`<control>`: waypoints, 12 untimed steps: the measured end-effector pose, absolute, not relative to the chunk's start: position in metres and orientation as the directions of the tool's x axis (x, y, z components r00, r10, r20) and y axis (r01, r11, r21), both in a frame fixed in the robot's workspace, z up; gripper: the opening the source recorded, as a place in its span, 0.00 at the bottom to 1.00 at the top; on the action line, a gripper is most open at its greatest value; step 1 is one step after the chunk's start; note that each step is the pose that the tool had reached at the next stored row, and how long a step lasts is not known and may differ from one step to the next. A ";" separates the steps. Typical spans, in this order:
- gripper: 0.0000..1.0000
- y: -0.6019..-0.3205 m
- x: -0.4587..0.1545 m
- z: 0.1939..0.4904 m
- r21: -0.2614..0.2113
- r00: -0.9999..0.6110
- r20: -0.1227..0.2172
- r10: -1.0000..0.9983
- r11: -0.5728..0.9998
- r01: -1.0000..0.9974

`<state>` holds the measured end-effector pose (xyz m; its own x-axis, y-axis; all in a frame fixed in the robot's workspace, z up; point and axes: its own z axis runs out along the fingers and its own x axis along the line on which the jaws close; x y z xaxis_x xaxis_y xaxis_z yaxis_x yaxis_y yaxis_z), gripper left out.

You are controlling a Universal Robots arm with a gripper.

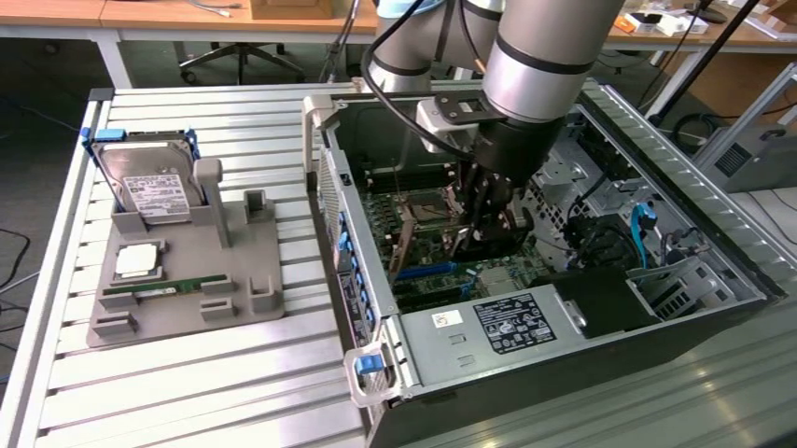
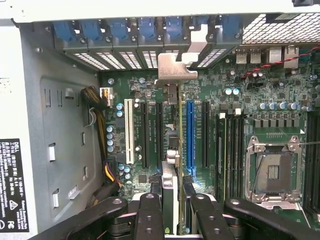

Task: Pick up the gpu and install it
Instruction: 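Insert the gpu into the slot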

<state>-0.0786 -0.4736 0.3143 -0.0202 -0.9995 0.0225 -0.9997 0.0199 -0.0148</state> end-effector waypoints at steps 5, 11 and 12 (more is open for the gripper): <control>0.27 -0.470 -0.081 0.305 -0.014 -0.020 0.003 -1.000 0.020 -1.000; 0.27 -0.459 -0.093 0.295 -0.076 -0.020 0.025 -0.999 0.018 -0.997; 0.27 -0.458 -0.101 0.292 -0.077 -0.020 0.025 -0.999 0.018 -0.997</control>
